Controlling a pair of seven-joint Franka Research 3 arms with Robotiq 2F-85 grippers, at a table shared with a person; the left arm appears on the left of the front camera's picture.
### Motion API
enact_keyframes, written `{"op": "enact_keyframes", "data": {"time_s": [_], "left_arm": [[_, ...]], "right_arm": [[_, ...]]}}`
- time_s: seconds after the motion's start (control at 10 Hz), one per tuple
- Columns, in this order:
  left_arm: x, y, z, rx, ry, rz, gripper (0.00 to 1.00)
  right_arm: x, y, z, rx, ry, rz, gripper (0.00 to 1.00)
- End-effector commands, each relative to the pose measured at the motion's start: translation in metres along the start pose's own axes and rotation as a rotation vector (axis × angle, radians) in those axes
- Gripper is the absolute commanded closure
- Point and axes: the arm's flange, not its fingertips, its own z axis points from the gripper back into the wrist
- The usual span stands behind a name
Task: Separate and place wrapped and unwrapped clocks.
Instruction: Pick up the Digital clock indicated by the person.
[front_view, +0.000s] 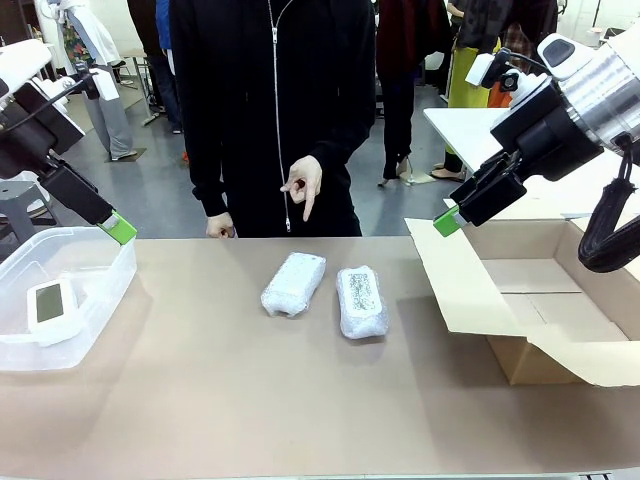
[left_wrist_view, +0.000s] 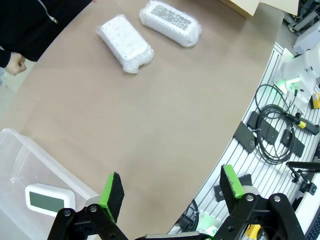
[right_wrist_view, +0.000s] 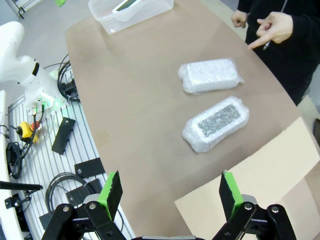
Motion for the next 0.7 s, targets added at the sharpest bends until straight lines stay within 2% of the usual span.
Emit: {"op": "enact_keyframes", "data": {"time_s": [0.0,0.6], "left_arm": [[0.0004,0.0002,0.0003,-0.003,-0.003,0.003,0.0],[0.0004,0.0002,0.0003,-0.003,-0.003,0.003,0.0]], "right_arm": [[-0.0012,-0.0002,-0.0002,0.007,0.004,-0.004,0.0],[-0.0012,-0.0002,-0.0002,0.007,0.004,-0.004,0.0]]}}
